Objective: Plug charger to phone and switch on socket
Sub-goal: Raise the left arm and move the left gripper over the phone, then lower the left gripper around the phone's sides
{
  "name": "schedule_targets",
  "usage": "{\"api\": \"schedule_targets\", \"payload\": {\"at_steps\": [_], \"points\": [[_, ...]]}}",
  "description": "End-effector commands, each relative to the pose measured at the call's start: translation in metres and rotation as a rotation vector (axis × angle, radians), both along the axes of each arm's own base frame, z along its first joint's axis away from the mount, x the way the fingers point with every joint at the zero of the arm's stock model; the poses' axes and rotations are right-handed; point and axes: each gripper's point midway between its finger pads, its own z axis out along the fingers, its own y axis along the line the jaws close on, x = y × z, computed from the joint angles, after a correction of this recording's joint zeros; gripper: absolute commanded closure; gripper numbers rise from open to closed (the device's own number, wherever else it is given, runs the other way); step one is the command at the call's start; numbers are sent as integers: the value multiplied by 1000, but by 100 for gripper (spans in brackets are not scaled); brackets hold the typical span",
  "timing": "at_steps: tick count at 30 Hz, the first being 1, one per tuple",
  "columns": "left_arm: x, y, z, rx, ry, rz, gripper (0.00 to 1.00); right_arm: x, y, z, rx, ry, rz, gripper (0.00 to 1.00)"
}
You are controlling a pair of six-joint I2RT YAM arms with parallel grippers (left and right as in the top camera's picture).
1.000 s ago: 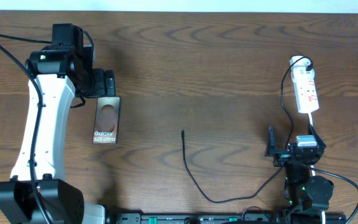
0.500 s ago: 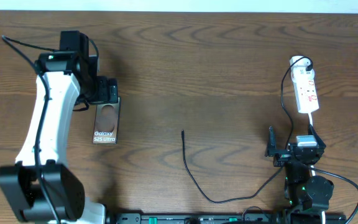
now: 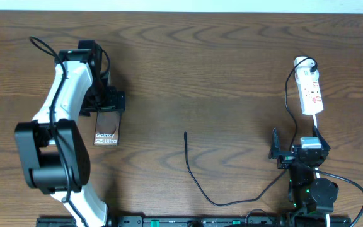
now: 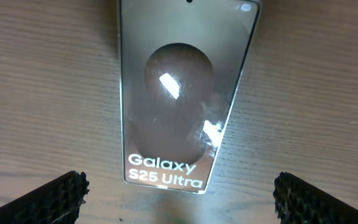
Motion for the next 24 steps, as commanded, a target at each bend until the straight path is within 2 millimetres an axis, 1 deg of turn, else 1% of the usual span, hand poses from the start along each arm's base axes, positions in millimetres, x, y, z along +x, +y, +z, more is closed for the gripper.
{"api": "schedule_targets", "payload": {"at_steps": [1,5,14,24], "points": [[-5,2,-10,-7,35,-78,2,0,1,-1,-14,4,5,1],[-6,2,-21,-9,24,-94,2,0,1,-1,-14,4,5,1],[-7,2,-37,-6,4,-83,2,0,1,-1,-14,4,5,1],[6,5,-39,14,-49,-82,2,0,1,-1,-14,4,5,1]]}}
